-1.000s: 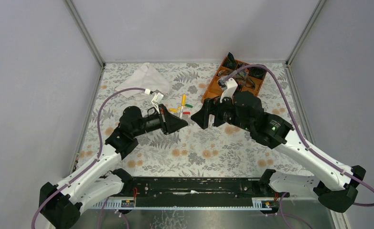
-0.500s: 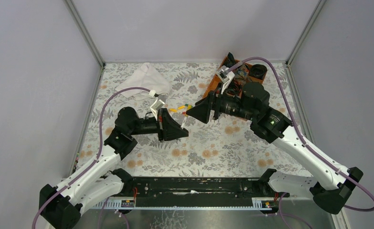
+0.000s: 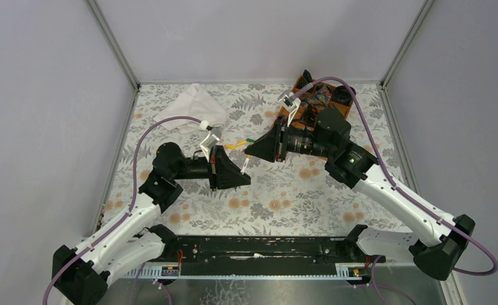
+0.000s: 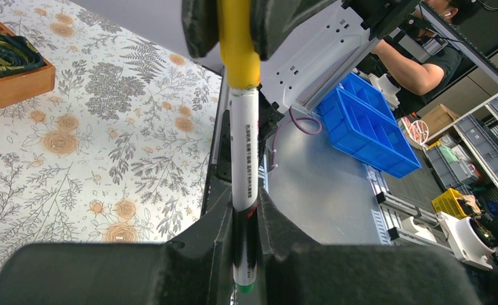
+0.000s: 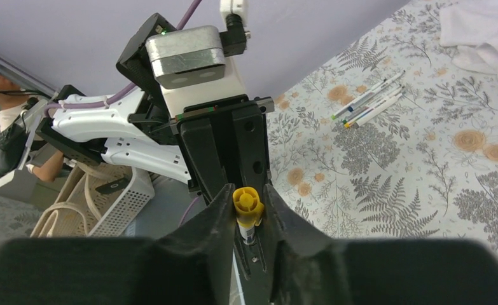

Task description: Insert the pens into the pen caps

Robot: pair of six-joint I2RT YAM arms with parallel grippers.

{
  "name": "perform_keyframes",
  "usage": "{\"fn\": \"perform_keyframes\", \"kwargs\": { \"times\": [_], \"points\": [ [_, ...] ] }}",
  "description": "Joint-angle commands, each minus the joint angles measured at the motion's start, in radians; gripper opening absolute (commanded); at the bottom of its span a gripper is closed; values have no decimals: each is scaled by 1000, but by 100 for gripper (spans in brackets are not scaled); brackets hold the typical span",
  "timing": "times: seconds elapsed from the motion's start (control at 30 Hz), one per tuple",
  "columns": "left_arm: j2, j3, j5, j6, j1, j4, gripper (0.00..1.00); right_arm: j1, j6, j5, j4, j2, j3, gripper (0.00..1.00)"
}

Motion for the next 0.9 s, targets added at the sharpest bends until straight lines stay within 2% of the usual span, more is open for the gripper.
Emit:
{"fn": "perform_keyframes", "kwargs": {
  "times": [0.0,0.1,0.17,0.4,0.87],
  "points": [
    [2,-5,23,1,7,72,0,-3,13,-56,88,5,-13,21],
    [3,-3,13,3,9,70,0,-4,15,-70,94,7,-35,6],
    [6,-2,11,3,15,71,0,-3,16,-85,102,10,-61,0],
    [2,-15,8,-20,67,103,0,14,3,-145,57,43,-148,0],
    [14,-55,43,-126,150,264,0,143,21,-209,11,125,-292,0]
  ]
}}
